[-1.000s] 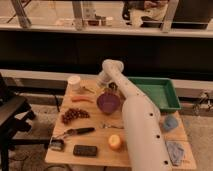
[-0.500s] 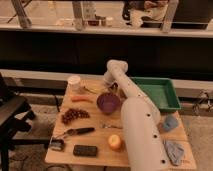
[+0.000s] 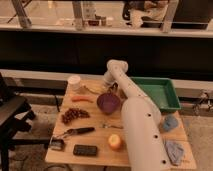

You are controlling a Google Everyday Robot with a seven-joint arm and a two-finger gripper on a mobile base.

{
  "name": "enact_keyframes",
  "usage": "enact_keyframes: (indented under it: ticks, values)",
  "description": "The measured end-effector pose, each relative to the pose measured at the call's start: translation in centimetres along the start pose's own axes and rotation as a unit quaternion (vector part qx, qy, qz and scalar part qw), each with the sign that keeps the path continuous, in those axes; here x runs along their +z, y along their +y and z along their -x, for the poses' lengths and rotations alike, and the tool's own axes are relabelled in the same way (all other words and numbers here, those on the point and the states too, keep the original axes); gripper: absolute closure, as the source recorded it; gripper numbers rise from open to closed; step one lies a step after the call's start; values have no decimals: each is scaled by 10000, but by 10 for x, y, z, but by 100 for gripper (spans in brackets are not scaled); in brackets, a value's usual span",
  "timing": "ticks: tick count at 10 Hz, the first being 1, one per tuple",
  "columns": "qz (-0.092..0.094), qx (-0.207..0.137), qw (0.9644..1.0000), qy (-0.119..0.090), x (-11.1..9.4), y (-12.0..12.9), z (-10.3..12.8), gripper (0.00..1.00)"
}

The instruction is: Place banana in plastic cup

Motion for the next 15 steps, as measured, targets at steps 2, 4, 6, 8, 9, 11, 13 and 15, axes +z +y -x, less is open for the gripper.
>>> enact_keyframes:
  ticks: [2,4,6,8,9,11,13,15]
  values:
    - [-47,19,10000,10,-2,-1,-6,100]
    - [-26,3,10000,-9,-4,0,-1,100]
    - [-237,-29,9995,-206,-24,-6,11,100]
    - [-453,-90,9981,-400,-63,-14,33,100]
    - [-551,-129,9972,-493,-84,-17,46,100]
    - [-790,-159,9946,-659,-130,-25,64,100]
    - [-957,-193,9922,-779,-163,-28,76,100]
    - [-1001,-125,9917,-796,-190,-21,63,100]
